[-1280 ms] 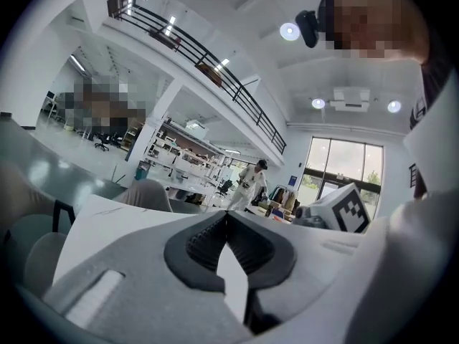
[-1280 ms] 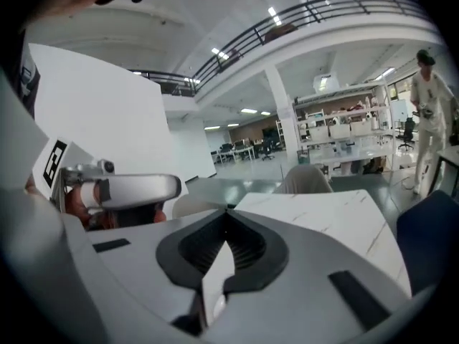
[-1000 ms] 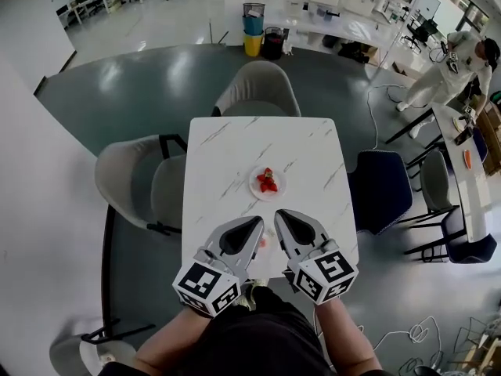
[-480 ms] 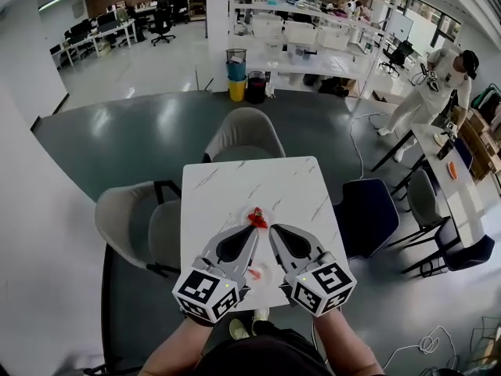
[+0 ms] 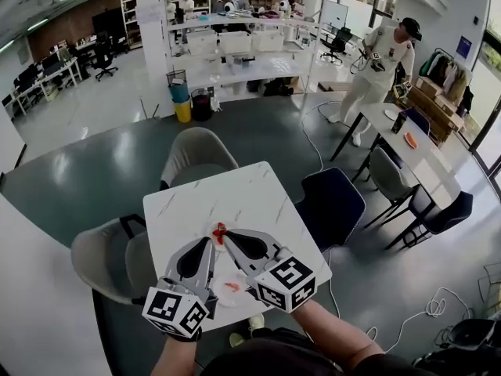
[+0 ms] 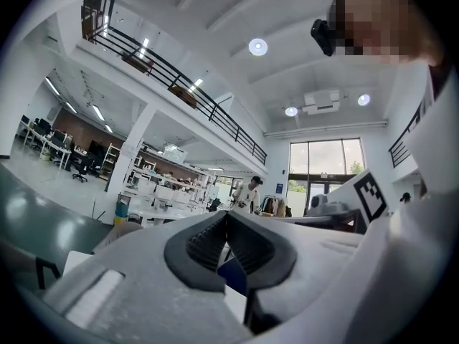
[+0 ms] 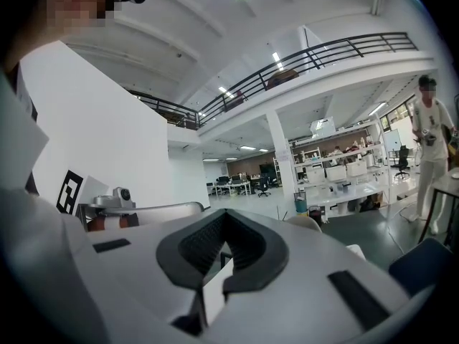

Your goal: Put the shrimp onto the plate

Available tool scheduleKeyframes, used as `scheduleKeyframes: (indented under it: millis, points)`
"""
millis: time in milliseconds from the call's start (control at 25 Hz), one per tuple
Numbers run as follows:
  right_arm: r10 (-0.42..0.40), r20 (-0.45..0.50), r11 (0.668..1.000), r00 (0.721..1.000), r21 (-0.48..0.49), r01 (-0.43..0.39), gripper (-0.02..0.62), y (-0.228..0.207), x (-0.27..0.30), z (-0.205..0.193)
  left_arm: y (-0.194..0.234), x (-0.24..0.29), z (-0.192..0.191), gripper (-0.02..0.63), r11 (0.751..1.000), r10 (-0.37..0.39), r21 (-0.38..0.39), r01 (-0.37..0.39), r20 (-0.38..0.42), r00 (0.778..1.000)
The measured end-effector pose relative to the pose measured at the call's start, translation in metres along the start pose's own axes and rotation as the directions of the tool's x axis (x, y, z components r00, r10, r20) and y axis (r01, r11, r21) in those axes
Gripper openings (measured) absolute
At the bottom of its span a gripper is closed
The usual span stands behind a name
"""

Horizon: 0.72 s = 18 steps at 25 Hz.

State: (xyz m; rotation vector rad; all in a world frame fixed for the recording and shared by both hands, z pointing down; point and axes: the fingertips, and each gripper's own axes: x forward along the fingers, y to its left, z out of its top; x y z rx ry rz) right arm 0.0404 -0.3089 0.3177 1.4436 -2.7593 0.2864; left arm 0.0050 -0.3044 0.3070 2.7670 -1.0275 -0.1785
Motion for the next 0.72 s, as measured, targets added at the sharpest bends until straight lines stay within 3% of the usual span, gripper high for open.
scheduleKeyframes:
  millis: [160, 720]
  points:
    - [-0.012, 0.014, 1.0, 1.0, -0.005, 0.012, 0.002, -0.001, -0.001, 0.006, -0.003, 0.003, 0.003, 0.008, 1.0, -0.022, 0.01, 0.022, 0.007, 1.0]
    - [0.035, 0.02, 0.999, 0.999, -0.008, -0.034, 0.002, 0.003, -0.004, 0.016, -0.01, 0.001, 0.013, 0.008, 1.0, 0.009, 0.025, -0.01, 0.021, 1.0]
